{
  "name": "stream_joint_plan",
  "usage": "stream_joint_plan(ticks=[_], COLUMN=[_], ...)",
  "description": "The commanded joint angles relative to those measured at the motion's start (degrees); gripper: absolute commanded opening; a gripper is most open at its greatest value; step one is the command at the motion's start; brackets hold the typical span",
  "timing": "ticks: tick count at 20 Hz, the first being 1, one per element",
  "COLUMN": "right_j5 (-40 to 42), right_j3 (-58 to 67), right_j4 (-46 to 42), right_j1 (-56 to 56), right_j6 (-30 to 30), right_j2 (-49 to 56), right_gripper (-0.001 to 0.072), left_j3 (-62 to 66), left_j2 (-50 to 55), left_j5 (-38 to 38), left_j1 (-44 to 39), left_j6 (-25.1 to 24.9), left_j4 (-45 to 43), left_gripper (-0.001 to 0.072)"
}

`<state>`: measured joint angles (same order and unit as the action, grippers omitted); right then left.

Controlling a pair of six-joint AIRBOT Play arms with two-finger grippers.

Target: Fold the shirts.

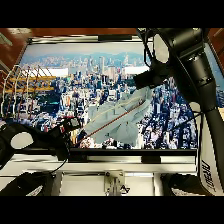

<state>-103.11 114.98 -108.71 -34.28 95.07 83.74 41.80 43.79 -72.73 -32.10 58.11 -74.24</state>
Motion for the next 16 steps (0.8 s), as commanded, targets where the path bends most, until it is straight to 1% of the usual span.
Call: stream_joint_plan(ticks=[1,2,4,6,8,11,14,16], right_j5=[-3.43,-3.43,-3.43,-3.43,-3.41,-3.43,-3.43,-3.43], right_j3=[0.07,0.07,0.07,0.07,0.07,0.07,0.07,0.07], right_j4=[-0.81,-1.66,-2.45,-2.8,-3.45,-8.9,-11.23,-11.26], right_j1=[-2.91,-4.09,-5.79,-6.93,-6.99,-6.88,-6.91,-7.37], right_j6=[0.02,0.02,0.17,0.31,0.59,0.81,0.96,1.77], right_j2=[-1.62,-1.99,-2.49,-2.82,-2.97,-2.97,-2.97,-2.97], right_gripper=[0.0072,0.0072,0.0072,0.0072,0.0073,0.0072,0.0072,0.0072], left_j3=[0.15,0.15,0.17,0.22,0.72,1.38,1.36,1.36], left_j2=[5.11,6.32,7.32,7.1,6.71,3.98,-0.35,-2.29], left_j5=[5.86,6.86,9.11,11.69,12.24,10.16,4.07,0.74], left_j1=[-0.09,-0.09,-0.61,-0.92,-0.9,-0.9,-0.87,-0.87], left_j6=[4.96,3.85,3.72,5.2,5.66,5.79,10.4,10.84], left_j4=[2.05,3.96,4.85,4.87,4.79,3.72,-3.04,-5.81], left_gripper=[0.005,0.005,0.005,0.005,0.005,0.005,0.0049,0.0049])
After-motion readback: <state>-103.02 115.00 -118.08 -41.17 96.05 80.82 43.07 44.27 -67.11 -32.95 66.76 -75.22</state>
